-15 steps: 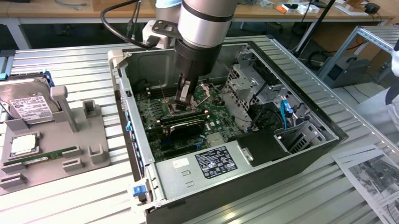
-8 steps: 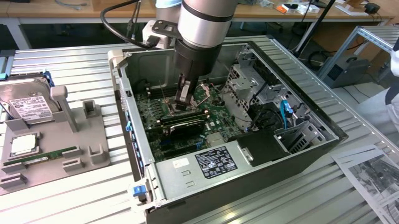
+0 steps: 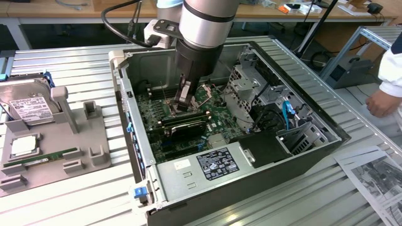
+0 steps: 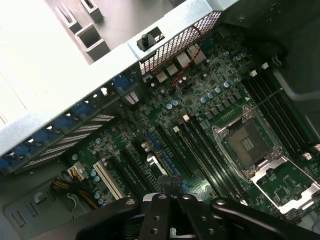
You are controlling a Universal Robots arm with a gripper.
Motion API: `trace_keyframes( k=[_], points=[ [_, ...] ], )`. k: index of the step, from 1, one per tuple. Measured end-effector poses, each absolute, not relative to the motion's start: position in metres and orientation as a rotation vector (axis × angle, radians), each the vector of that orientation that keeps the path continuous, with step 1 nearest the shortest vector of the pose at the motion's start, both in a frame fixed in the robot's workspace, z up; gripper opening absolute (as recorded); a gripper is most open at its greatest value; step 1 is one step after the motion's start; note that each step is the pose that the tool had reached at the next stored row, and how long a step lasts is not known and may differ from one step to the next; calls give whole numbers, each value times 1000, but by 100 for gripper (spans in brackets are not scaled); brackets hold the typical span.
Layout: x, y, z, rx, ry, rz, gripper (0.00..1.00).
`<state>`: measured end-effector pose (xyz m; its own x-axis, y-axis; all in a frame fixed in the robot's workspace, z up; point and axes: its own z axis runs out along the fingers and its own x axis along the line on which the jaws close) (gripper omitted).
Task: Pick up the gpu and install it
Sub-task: 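Press down on the gpu until it lock into place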
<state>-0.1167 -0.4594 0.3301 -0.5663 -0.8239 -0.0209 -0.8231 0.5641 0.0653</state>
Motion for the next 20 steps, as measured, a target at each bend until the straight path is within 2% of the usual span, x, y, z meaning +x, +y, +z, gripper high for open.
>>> trace_keyframes(
  k=[20],
  points=[
    [-117, -459, 330, 1430, -2782, -106, 11]
  ],
)
